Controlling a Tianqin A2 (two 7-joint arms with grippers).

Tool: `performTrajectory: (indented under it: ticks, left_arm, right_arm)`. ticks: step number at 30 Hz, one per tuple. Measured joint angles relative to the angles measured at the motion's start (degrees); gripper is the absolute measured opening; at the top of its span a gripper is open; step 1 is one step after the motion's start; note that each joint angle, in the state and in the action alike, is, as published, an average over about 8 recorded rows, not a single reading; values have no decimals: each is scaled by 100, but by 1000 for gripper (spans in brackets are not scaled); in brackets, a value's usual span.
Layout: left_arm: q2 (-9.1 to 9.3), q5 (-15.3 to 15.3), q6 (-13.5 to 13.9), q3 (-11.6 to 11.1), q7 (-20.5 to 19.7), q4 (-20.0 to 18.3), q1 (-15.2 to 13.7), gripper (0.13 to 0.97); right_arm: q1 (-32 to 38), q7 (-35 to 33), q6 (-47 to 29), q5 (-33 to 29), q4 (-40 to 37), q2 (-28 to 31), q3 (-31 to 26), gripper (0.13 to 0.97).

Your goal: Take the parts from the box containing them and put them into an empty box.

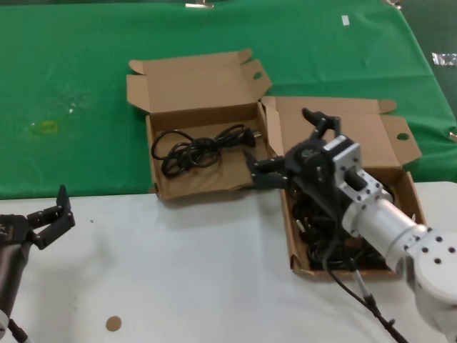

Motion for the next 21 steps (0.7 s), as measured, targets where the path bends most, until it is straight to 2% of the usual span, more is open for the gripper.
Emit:
performTrajectory:
  ticks: [6, 21]
  left_arm:
    - [0, 0, 0, 0, 0, 0, 0, 963]
    - [0, -1, 0, 0, 3, 0, 0, 966]
  right_arm:
    - [-497, -85, 385, 356, 306, 21, 264, 966]
    - [-1572, -272, 1223, 1133, 975, 68, 840, 966]
